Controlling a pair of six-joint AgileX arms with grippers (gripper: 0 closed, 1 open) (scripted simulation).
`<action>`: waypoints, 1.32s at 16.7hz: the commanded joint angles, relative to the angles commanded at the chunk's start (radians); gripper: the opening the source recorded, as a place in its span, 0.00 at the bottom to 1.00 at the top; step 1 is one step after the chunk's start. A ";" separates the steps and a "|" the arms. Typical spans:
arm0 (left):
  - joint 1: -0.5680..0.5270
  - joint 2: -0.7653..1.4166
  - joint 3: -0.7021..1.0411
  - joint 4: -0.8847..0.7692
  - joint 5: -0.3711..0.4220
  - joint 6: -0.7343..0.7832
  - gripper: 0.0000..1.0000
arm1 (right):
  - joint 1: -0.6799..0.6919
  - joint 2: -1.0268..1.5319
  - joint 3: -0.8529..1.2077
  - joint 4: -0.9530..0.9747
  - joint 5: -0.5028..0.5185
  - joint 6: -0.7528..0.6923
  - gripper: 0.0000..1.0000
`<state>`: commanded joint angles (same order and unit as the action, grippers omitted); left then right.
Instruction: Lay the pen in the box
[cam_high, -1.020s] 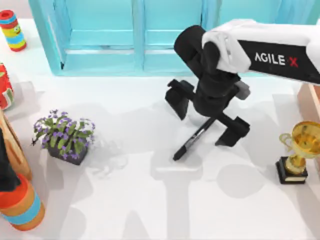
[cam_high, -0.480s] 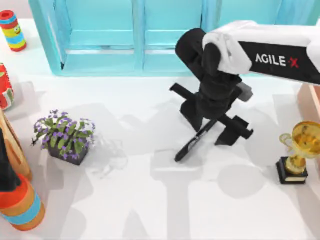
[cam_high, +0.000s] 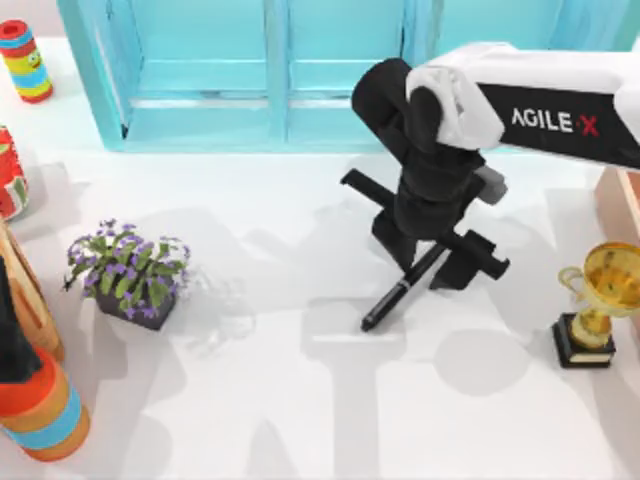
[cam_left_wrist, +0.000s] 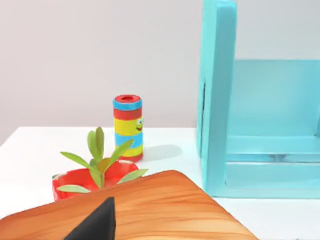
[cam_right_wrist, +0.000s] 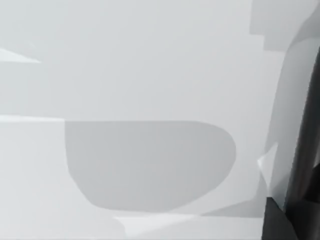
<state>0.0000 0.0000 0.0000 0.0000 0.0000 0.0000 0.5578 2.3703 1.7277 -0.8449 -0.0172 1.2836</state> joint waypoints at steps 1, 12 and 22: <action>0.000 0.000 0.000 0.000 0.000 0.000 1.00 | -0.006 -0.076 -0.007 -0.080 0.021 -0.037 0.00; 0.000 0.000 0.000 0.000 0.000 0.000 1.00 | -0.009 -0.142 0.276 -0.431 0.020 -0.039 0.00; 0.000 0.000 0.000 0.000 0.000 0.000 1.00 | -0.164 -0.203 0.209 -0.425 0.012 -0.067 0.00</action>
<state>0.0000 0.0000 0.0000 0.0000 0.0000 0.0000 0.3934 2.1676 1.9370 -1.2703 -0.0052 1.2163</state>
